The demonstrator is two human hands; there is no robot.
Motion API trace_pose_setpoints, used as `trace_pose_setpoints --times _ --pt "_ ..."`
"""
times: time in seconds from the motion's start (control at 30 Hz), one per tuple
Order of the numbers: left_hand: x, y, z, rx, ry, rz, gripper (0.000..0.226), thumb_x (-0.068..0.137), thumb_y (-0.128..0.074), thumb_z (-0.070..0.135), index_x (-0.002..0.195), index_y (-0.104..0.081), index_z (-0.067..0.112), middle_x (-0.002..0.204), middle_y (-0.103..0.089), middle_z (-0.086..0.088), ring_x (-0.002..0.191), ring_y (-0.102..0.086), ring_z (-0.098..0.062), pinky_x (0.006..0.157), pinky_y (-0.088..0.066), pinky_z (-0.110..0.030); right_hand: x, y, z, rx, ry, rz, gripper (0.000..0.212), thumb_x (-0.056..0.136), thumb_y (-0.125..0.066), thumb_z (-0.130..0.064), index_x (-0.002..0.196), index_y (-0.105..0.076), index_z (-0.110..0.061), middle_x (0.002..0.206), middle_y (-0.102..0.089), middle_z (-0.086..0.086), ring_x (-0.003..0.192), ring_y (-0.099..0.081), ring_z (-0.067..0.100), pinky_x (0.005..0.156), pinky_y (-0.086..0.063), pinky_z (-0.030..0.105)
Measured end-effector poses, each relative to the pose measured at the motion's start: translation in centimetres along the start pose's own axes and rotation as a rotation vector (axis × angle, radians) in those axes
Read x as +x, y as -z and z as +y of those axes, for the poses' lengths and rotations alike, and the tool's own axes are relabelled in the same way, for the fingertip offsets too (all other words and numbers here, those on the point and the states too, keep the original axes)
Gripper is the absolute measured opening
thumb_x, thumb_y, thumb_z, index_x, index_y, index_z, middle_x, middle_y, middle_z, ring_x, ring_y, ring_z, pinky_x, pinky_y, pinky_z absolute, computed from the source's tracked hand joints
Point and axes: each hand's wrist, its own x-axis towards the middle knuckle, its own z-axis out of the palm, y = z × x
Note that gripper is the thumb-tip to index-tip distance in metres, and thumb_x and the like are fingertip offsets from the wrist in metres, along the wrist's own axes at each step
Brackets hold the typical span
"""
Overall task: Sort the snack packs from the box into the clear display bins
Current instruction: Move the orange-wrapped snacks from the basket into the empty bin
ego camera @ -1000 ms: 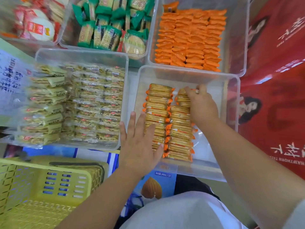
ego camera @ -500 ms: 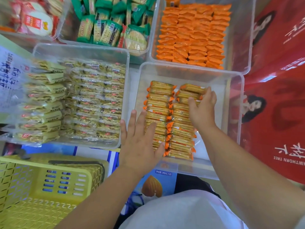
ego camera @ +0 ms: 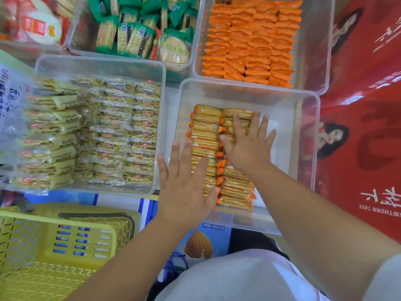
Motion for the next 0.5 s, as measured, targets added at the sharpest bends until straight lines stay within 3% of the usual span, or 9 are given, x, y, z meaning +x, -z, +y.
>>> trace_pose_setpoints --times 0.1,0.27,0.37,0.5 --pt "2.1 0.9 1.2 -0.056 -0.117 0.087 0.068 0.095 -0.053 0.042 0.155 -0.04 0.013 0.168 -0.025 -0.018 0.157 -0.013 -0.039 0.126 -0.006 -0.059 -0.1 -0.6 -0.1 -0.15 0.079 0.113 0.077 0.094 0.006 -0.071 0.158 0.014 -0.03 0.165 0.027 0.007 0.15 0.03 0.032 0.115 0.022 0.063" --pt "9.3 -0.5 1.7 -0.148 0.0 -0.081 0.067 0.106 -0.033 0.034 0.165 -0.007 0.015 0.173 0.005 -0.006 0.159 0.01 -0.025 0.128 0.008 -0.046 0.9 -1.1 0.4 -0.16 0.245 0.13 0.071 0.097 0.01 -0.058 0.16 0.01 -0.027 0.169 0.014 -0.005 0.153 0.022 0.024 0.119 0.014 0.061" --pt "12.4 -2.8 1.4 -0.112 0.008 -0.15 0.066 0.107 -0.028 0.036 0.165 -0.003 0.017 0.173 0.007 -0.003 0.159 0.011 -0.024 0.128 0.007 -0.05 1.1 -1.4 0.5 -0.123 0.271 0.143 0.066 0.098 0.01 -0.053 0.161 0.007 -0.03 0.169 0.01 -0.008 0.154 0.019 0.023 0.12 0.012 0.06" --pt "13.5 -5.4 0.0 -0.052 0.005 -0.2 0.067 0.105 -0.014 0.048 0.164 0.002 0.02 0.173 0.012 -0.001 0.158 0.016 -0.023 0.127 0.012 -0.049 1.3 -1.9 0.5 -0.081 0.263 0.172 0.057 0.105 -0.005 -0.05 0.158 0.006 -0.033 0.167 0.01 -0.011 0.155 0.016 0.02 0.121 0.011 0.058"
